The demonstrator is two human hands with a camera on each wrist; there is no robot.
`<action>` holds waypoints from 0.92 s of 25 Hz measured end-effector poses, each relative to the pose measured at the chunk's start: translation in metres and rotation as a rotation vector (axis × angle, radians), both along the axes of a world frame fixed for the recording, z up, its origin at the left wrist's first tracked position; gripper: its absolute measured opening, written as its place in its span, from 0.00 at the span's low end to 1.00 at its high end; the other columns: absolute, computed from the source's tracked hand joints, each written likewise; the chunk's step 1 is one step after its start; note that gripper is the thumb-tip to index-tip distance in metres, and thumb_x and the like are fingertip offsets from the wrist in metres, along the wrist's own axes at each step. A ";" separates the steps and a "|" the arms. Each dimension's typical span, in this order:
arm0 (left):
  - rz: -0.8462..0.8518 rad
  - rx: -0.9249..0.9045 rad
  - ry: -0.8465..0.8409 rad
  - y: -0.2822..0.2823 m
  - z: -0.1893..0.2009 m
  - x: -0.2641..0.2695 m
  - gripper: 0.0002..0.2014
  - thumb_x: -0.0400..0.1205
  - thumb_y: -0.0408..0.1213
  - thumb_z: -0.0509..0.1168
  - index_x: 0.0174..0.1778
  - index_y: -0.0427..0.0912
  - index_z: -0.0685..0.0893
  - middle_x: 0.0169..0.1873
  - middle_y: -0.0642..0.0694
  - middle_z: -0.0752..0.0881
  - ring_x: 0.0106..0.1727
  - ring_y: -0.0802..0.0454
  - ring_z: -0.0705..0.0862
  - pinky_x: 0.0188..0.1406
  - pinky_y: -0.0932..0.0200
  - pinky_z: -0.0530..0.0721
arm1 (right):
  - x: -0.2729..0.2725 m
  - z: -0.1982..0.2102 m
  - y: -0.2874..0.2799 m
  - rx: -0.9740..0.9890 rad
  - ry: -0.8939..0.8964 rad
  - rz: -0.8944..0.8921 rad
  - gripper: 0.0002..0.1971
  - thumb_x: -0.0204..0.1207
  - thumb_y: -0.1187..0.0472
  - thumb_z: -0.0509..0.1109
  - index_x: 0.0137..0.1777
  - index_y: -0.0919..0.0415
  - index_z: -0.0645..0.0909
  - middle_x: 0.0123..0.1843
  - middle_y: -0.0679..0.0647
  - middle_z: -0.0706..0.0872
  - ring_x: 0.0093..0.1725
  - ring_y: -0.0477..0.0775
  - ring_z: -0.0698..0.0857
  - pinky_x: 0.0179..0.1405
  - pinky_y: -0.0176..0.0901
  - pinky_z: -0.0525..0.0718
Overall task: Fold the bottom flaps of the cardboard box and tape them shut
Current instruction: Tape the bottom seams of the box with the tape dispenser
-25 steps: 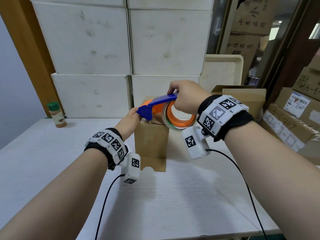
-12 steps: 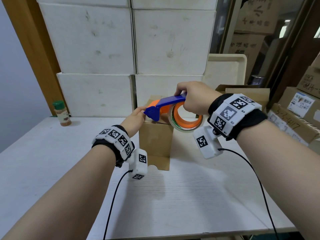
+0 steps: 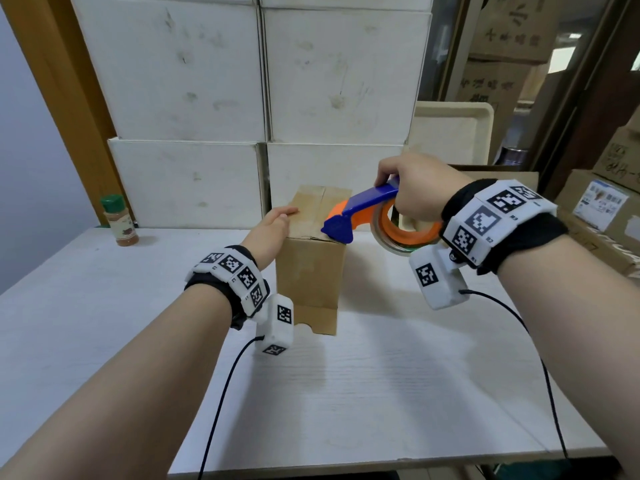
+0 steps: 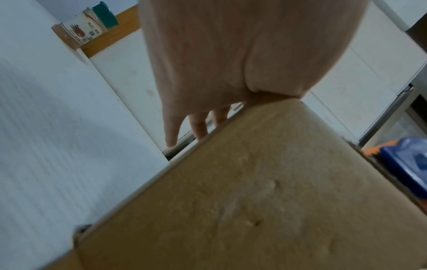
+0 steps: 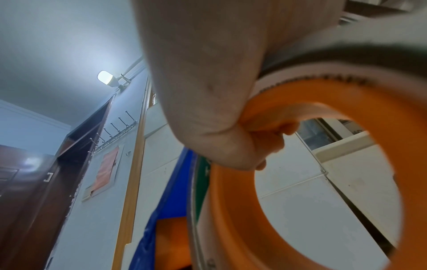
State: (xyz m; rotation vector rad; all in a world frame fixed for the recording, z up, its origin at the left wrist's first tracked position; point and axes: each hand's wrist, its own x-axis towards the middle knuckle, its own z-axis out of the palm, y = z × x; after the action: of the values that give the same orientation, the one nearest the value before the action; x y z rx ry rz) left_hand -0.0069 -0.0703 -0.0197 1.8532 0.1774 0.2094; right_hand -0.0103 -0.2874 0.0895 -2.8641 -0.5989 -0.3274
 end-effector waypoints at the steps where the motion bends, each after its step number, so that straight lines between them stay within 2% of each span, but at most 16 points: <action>1: -0.008 0.019 -0.006 0.001 0.000 -0.001 0.19 0.87 0.40 0.45 0.67 0.53 0.77 0.42 0.52 0.78 0.39 0.57 0.75 0.42 0.63 0.73 | 0.000 0.000 -0.001 0.000 -0.002 0.000 0.17 0.76 0.72 0.61 0.57 0.52 0.80 0.51 0.51 0.77 0.50 0.54 0.79 0.47 0.46 0.78; 2: -0.018 0.039 -0.011 0.002 0.001 -0.002 0.19 0.88 0.40 0.46 0.68 0.53 0.77 0.48 0.50 0.79 0.43 0.56 0.76 0.46 0.63 0.73 | -0.001 0.000 -0.001 0.000 -0.006 0.003 0.17 0.76 0.72 0.61 0.57 0.52 0.80 0.51 0.51 0.77 0.50 0.55 0.79 0.48 0.46 0.78; 5: -0.026 0.071 -0.009 0.011 0.001 -0.002 0.18 0.87 0.42 0.47 0.67 0.56 0.78 0.67 0.47 0.79 0.64 0.48 0.78 0.68 0.57 0.74 | -0.003 -0.002 0.000 0.004 -0.002 0.010 0.16 0.77 0.72 0.60 0.57 0.52 0.79 0.51 0.51 0.77 0.50 0.55 0.78 0.47 0.45 0.77; 6: -0.029 0.086 0.003 0.015 0.002 -0.001 0.18 0.87 0.42 0.48 0.67 0.57 0.78 0.70 0.48 0.77 0.70 0.48 0.76 0.74 0.54 0.72 | -0.003 -0.002 0.001 0.010 -0.004 0.011 0.16 0.77 0.71 0.60 0.57 0.52 0.79 0.51 0.51 0.76 0.49 0.55 0.78 0.46 0.45 0.76; 8: -0.043 0.130 0.019 0.022 0.003 0.000 0.18 0.87 0.42 0.48 0.67 0.59 0.78 0.71 0.51 0.76 0.73 0.51 0.73 0.77 0.50 0.69 | -0.003 -0.002 0.004 0.015 -0.015 0.018 0.16 0.77 0.71 0.60 0.57 0.52 0.79 0.51 0.52 0.76 0.49 0.55 0.78 0.45 0.45 0.77; 11: -0.048 0.202 0.023 0.032 0.008 0.003 0.17 0.87 0.41 0.50 0.68 0.57 0.78 0.70 0.49 0.78 0.71 0.51 0.76 0.76 0.51 0.71 | -0.001 -0.001 0.009 0.020 -0.020 0.025 0.16 0.76 0.72 0.61 0.58 0.53 0.79 0.52 0.52 0.77 0.50 0.56 0.79 0.47 0.45 0.78; 13: -0.046 0.234 0.009 0.035 0.011 0.004 0.17 0.87 0.41 0.52 0.67 0.54 0.79 0.65 0.46 0.81 0.61 0.51 0.79 0.72 0.52 0.75 | -0.001 -0.001 0.011 0.025 -0.011 0.021 0.17 0.76 0.72 0.61 0.58 0.53 0.78 0.53 0.52 0.77 0.51 0.56 0.79 0.47 0.45 0.78; 15: -0.044 0.289 -0.010 0.037 0.014 0.005 0.16 0.87 0.40 0.53 0.66 0.53 0.81 0.57 0.44 0.84 0.52 0.51 0.80 0.58 0.60 0.80 | -0.001 -0.002 0.014 0.026 -0.013 0.021 0.16 0.76 0.72 0.61 0.58 0.53 0.78 0.53 0.52 0.76 0.50 0.55 0.79 0.47 0.45 0.77; 17: -0.034 0.355 -0.018 0.040 0.017 0.006 0.16 0.86 0.36 0.54 0.65 0.50 0.82 0.51 0.45 0.84 0.48 0.51 0.79 0.45 0.66 0.77 | -0.002 -0.002 0.014 0.026 -0.016 0.018 0.16 0.76 0.71 0.61 0.57 0.52 0.78 0.52 0.51 0.76 0.49 0.54 0.78 0.46 0.44 0.77; 20: -0.002 0.408 0.012 0.045 0.018 0.007 0.20 0.81 0.24 0.54 0.60 0.47 0.84 0.60 0.44 0.85 0.51 0.50 0.81 0.45 0.63 0.78 | -0.003 -0.002 0.009 0.015 -0.006 0.000 0.16 0.75 0.71 0.61 0.57 0.52 0.78 0.52 0.51 0.77 0.48 0.54 0.78 0.45 0.44 0.77; 22: 0.042 0.400 0.005 0.036 0.019 0.005 0.24 0.79 0.22 0.51 0.62 0.46 0.83 0.63 0.43 0.83 0.56 0.48 0.82 0.43 0.61 0.79 | -0.003 -0.004 0.005 0.029 0.017 -0.022 0.17 0.74 0.72 0.61 0.57 0.52 0.78 0.52 0.51 0.77 0.48 0.54 0.78 0.43 0.44 0.76; 23: 0.069 0.363 -0.031 0.029 0.022 0.004 0.25 0.78 0.21 0.50 0.64 0.44 0.82 0.64 0.43 0.82 0.61 0.47 0.81 0.48 0.60 0.79 | -0.004 -0.004 0.004 0.038 0.025 -0.026 0.18 0.74 0.73 0.61 0.57 0.52 0.78 0.52 0.51 0.77 0.48 0.54 0.78 0.43 0.44 0.75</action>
State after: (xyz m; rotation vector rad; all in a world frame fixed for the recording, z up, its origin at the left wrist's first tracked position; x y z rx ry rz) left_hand -0.0030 -0.0418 0.0018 2.2044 0.1910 0.3358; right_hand -0.0138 -0.2833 0.0850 -2.8371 -0.5447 -0.3034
